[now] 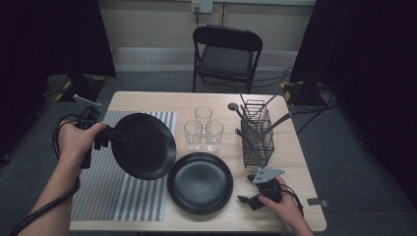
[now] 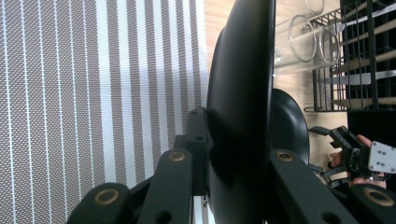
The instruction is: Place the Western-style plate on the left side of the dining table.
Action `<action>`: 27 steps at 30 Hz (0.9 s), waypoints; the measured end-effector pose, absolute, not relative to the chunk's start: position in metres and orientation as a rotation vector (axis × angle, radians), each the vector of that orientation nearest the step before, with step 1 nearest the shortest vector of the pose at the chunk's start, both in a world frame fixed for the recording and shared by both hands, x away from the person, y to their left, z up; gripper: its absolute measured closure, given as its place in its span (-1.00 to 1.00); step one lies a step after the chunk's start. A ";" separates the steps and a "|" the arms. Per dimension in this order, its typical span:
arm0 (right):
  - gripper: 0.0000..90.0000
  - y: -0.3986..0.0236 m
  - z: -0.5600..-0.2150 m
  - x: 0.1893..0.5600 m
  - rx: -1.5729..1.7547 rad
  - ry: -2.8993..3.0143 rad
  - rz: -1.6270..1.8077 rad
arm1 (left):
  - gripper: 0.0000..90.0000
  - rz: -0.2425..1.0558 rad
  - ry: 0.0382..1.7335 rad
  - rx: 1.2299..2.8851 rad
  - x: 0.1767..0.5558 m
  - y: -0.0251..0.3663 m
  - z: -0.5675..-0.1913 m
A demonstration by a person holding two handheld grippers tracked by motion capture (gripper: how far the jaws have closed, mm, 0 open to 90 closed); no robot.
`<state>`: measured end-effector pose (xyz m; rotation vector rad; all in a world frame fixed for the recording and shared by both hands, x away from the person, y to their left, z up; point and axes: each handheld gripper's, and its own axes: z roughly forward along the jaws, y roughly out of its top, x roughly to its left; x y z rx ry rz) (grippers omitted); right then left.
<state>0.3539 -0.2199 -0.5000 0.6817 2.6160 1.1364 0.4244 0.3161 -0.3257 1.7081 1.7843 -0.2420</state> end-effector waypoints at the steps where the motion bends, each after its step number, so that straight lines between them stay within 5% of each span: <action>1: -0.70 -0.220 -0.500 0.354 0.684 2.616 1.136 | 0.74 -0.240 1.780 1.715 0.425 0.317 -0.326; 27: -0.70 -0.220 -0.500 0.354 0.686 2.617 1.135 | 0.74 -0.213 1.838 1.668 0.434 0.335 -0.337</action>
